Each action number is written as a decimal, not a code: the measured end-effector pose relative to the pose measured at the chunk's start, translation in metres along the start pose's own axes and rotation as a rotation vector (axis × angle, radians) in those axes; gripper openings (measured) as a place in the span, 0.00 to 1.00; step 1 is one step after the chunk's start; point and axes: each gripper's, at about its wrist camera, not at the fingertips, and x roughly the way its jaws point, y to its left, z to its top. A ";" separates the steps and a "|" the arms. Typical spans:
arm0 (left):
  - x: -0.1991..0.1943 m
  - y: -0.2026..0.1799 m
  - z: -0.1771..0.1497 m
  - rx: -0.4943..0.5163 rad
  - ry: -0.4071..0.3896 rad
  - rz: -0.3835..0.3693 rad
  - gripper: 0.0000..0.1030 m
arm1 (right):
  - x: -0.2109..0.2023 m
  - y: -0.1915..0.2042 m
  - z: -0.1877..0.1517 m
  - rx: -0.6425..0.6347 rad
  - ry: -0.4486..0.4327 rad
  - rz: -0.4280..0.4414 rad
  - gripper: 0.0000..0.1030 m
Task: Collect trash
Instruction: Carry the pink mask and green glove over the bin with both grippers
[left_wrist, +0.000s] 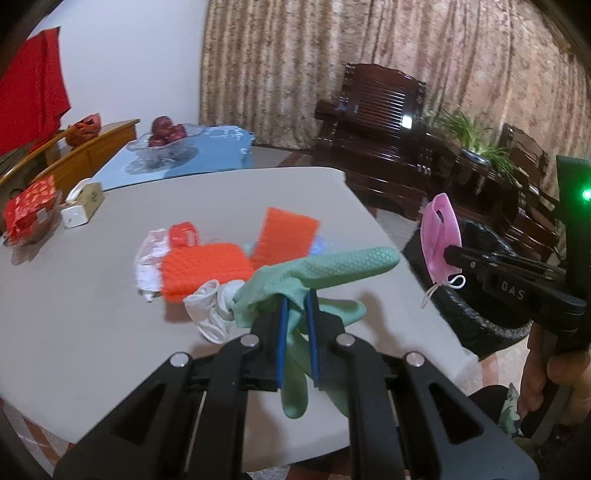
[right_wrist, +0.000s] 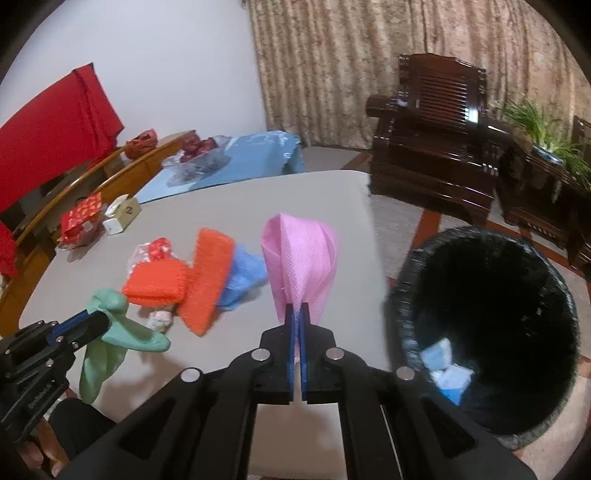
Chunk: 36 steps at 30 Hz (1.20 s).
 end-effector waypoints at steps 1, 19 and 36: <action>0.002 -0.008 0.000 0.008 0.003 -0.008 0.09 | -0.003 -0.006 -0.002 0.005 0.000 -0.009 0.02; 0.045 -0.130 0.010 0.090 0.067 -0.105 0.09 | -0.036 -0.136 -0.028 0.113 0.025 -0.167 0.02; 0.094 -0.249 0.040 0.143 0.117 -0.152 0.09 | -0.023 -0.261 -0.036 0.190 0.120 -0.260 0.02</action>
